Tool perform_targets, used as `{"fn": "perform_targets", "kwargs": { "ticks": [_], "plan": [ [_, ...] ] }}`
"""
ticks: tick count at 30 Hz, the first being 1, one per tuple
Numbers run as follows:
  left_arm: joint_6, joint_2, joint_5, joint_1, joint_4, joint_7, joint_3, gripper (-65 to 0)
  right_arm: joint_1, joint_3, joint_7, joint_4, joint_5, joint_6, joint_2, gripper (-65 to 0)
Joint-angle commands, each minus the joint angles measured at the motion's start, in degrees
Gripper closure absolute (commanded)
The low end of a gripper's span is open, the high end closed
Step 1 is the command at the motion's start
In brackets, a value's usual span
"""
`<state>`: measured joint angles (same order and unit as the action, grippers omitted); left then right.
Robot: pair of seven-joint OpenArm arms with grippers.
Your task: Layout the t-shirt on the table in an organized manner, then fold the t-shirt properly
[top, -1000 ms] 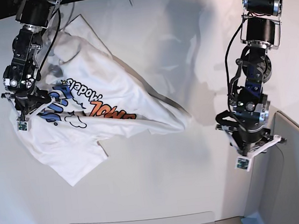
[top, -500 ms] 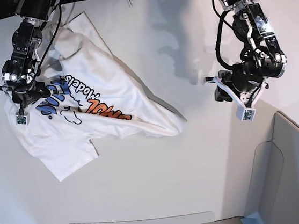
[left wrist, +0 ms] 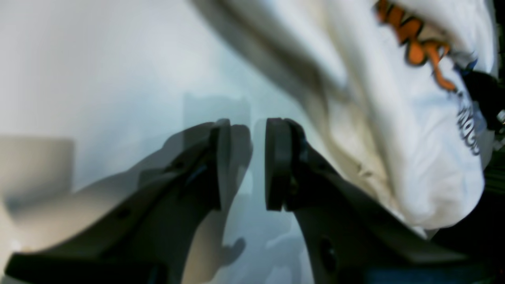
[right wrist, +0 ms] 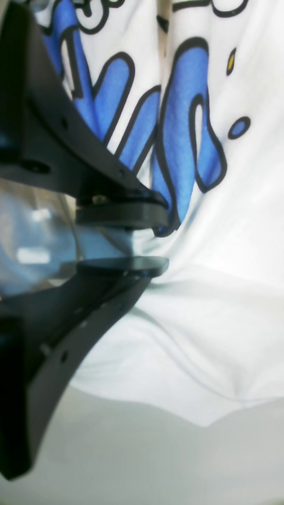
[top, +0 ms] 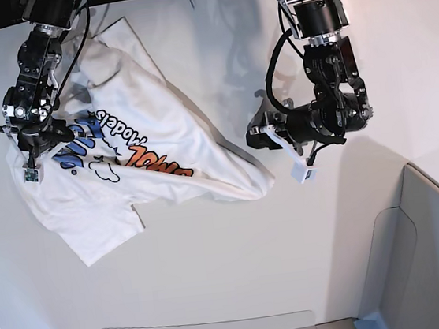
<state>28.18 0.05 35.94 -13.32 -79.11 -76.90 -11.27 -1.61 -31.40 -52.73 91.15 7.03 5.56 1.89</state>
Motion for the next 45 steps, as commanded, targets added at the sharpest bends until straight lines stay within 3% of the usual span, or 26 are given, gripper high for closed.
{"fn": "perform_targets", "kwargs": {
  "ticks": [1,16,24,27,31,35,41,45],
  "plan": [
    [0.0,-0.2,0.7,-1.5,0.6,0.9,0.0,-16.6,-0.2,-0.1,-2.7,0.1,0.9,0.0,0.3,-13.9],
    [-0.2,-0.1,0.7,-6.5,15.0,11.0,0.0,-16.7,-1.4,4.2,-2.5,0.1,0.9,0.0,0.4,-13.9],
    [-0.1,3.6,0.7,-8.0,18.1,11.9,-0.5,-16.7,-1.4,4.2,-2.5,0.1,0.9,0.0,0.4,-13.9],
    [0.0,5.1,0.7,-8.0,18.1,11.9,-0.5,-15.2,-1.6,4.2,-2.5,0.1,0.9,0.0,0.4,-13.9],
    [0.0,5.5,0.7,-8.0,17.7,11.9,-0.5,0.0,-2.2,4.2,-2.5,0.1,0.9,0.0,0.4,-13.9],
    [-0.2,5.0,0.6,-9.1,16.1,10.0,-0.4,0.0,-2.3,4.2,-2.4,0.1,0.8,0.0,0.4,-13.9],
    [-0.6,0.9,0.4,-9.1,5.2,4.2,-0.1,0.0,-2.3,4.1,-2.4,0.1,0.8,0.0,0.4,-13.9],
    [-6.4,-1.2,0.4,-8.9,-3.3,1.4,0.1,0.0,-3.1,4.1,-2.4,0.1,0.8,0.0,0.4,-13.9]
  ]
}}
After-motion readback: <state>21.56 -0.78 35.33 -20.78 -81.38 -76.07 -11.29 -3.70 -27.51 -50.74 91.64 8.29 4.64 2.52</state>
